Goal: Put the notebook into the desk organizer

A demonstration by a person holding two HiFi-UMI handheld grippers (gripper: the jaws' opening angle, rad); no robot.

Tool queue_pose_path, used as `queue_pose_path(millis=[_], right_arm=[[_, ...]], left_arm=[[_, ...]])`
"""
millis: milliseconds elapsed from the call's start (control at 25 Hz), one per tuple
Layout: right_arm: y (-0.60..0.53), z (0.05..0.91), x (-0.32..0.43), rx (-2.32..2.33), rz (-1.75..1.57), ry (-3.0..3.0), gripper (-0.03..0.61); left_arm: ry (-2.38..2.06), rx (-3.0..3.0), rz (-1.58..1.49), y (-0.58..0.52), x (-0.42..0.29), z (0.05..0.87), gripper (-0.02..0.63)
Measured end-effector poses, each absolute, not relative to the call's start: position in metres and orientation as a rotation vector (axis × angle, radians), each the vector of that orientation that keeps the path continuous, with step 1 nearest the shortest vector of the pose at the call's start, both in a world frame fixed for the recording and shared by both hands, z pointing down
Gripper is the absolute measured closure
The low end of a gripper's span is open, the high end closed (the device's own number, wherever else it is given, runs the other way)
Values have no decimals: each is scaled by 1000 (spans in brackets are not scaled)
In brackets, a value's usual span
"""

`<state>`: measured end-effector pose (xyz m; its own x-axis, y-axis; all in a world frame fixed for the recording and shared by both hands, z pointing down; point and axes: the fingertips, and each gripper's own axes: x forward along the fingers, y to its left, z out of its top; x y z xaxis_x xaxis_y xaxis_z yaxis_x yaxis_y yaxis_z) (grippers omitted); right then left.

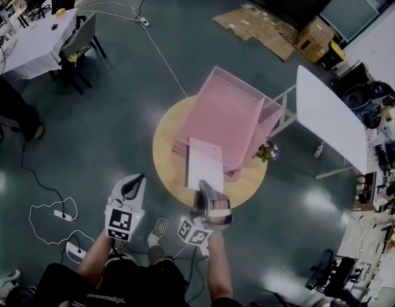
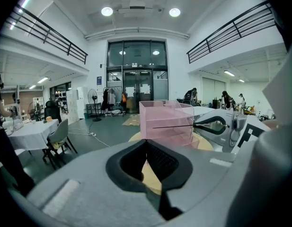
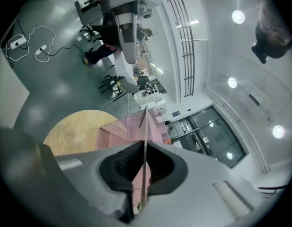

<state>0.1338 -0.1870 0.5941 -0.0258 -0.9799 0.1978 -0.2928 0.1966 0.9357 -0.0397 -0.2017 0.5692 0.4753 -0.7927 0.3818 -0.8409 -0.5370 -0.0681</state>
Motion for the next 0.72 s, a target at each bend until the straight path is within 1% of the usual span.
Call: queue_pose_path(millis=[360,720], right_arm=[[-215,617,133,1237,-880,-1518,565],[-238,640,140,1225,-875,-1495,561]], left_arm=[[-1461,2523,602,-209,-51,591,603],[-1441,2496,647,-213,-45,614,603]])
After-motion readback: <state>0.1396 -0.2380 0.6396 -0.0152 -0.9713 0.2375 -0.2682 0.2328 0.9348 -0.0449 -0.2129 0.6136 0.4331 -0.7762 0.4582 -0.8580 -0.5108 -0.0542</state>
